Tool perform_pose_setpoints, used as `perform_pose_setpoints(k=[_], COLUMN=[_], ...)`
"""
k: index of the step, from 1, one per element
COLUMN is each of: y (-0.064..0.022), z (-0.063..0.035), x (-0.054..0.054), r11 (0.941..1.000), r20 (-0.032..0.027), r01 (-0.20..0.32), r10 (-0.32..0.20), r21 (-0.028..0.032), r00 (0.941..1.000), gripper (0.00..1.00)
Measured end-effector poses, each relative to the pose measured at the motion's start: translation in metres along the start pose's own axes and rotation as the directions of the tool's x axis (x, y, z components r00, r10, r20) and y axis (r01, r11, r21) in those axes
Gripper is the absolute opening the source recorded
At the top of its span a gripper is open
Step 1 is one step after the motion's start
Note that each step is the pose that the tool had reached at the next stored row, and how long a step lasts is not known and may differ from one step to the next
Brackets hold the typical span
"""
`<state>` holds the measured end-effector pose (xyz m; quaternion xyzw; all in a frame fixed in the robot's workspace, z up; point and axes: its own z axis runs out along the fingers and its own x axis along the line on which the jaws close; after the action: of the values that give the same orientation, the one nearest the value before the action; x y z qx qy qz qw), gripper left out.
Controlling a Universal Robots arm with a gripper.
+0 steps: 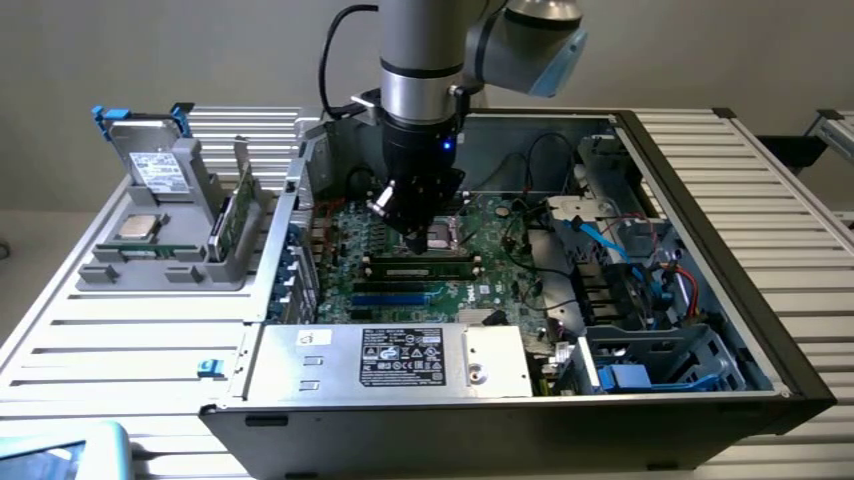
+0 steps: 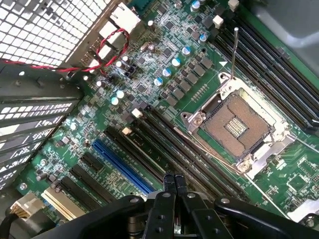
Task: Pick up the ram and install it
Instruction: 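Press down the ram until it locks into place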
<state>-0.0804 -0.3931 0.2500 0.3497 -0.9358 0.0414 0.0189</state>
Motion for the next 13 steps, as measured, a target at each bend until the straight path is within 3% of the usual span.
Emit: perform_pose_setpoints(k=[7, 13], y=[0.0, 0.0], z=[0.0, 0.0002], x=[0.0, 0.0], r11=[0.9965, 0.985], r20=[0.0145, 0.0119], r01=[-0.083, -0.172], r10=[0.083, 0.172], r21=[0.011, 0.0089], r00=[0.9965, 0.985], gripper=[0.11, 0.11])
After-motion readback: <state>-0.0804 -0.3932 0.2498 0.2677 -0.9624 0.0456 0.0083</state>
